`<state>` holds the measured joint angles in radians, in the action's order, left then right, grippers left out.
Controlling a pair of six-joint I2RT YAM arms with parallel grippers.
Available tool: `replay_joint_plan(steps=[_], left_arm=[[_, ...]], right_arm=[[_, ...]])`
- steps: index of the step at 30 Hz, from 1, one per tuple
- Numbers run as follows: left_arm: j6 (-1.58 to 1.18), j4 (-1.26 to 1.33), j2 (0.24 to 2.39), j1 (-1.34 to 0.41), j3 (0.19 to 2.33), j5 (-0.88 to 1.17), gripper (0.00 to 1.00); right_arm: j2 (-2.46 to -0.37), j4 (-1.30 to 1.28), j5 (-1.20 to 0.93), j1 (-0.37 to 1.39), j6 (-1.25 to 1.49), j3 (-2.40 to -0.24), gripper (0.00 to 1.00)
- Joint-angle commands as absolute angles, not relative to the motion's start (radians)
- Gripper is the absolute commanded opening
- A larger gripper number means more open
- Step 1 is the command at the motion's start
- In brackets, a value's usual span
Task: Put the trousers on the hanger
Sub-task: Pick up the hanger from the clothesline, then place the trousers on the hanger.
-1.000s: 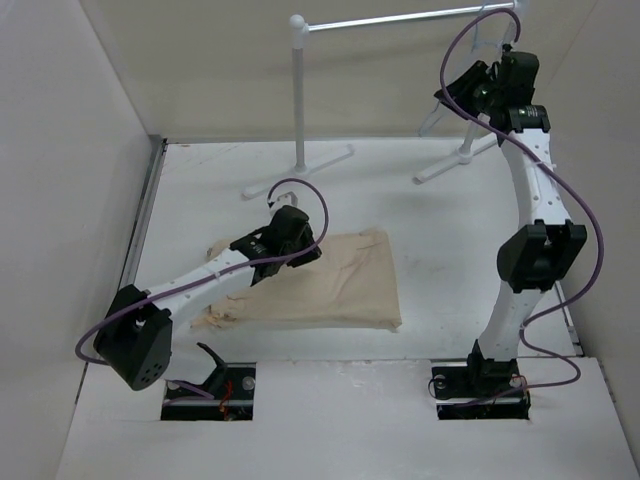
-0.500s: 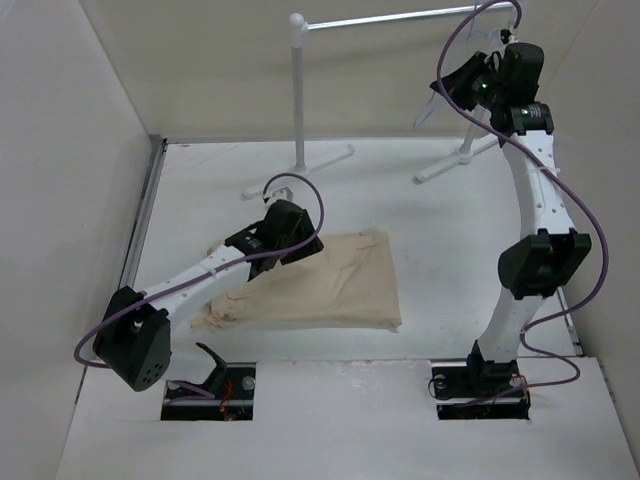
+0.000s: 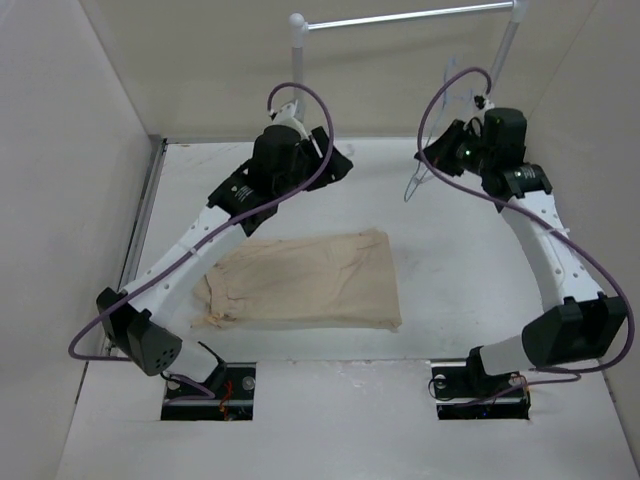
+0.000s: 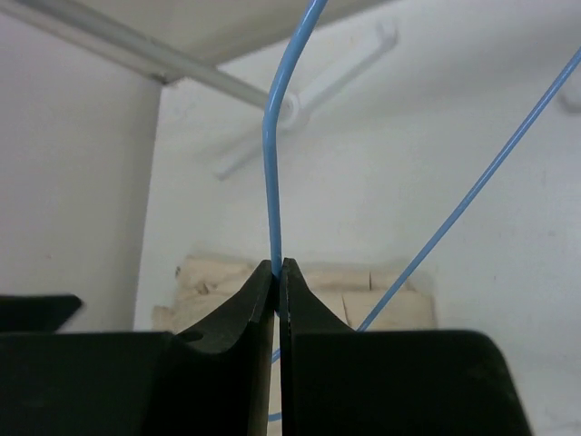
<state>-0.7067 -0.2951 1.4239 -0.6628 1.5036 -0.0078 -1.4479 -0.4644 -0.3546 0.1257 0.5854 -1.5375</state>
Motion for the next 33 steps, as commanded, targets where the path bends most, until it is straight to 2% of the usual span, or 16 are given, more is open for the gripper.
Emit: replay_joint_plan(steps=[1, 6, 10, 23, 25, 27, 30, 33], left_arm=[[-0.647, -0.331, 1.506, -0.717, 1.658, 0.073, 0.5], [-0.601, -0.367, 1.644, -0.814, 1.821, 0.089, 0.5], [-0.594, -0.402, 1.756, -0.877, 1.905, 0.094, 0.51], [-0.604, -0.39, 1.96, -0.953, 1.982, 0.046, 0.44], [-0.612, -0.382, 1.968, -0.956, 1.973, 0.035, 0.38], [-0.617, -0.374, 1.971, -0.959, 1.957, 0.023, 0.25], [-0.618, -0.364, 1.973, -0.969, 1.925, 0.017, 0.12], [-0.64, -0.356, 1.957, -0.973, 1.879, 0.003, 0.04]], right_arm=[[-1.327, -0.422, -0.316, 0.183, 0.552, -1.393, 0.06], [-1.172, -0.423, -0.293, 0.246, 0.557, -1.143, 0.06], [-1.085, -0.431, -0.293, 0.271, 0.566, -1.025, 0.06], [-0.925, -0.449, -0.314, 0.311, 0.61, -0.858, 0.07], [-0.907, -0.452, -0.322, 0.318, 0.621, -0.836, 0.07], [-0.882, -0.466, -0.318, 0.326, 0.633, -0.819, 0.08], [-0.842, -0.471, -0.324, 0.326, 0.652, -0.798, 0.08], [-0.805, -0.497, -0.325, 0.326, 0.658, -0.79, 0.11]])
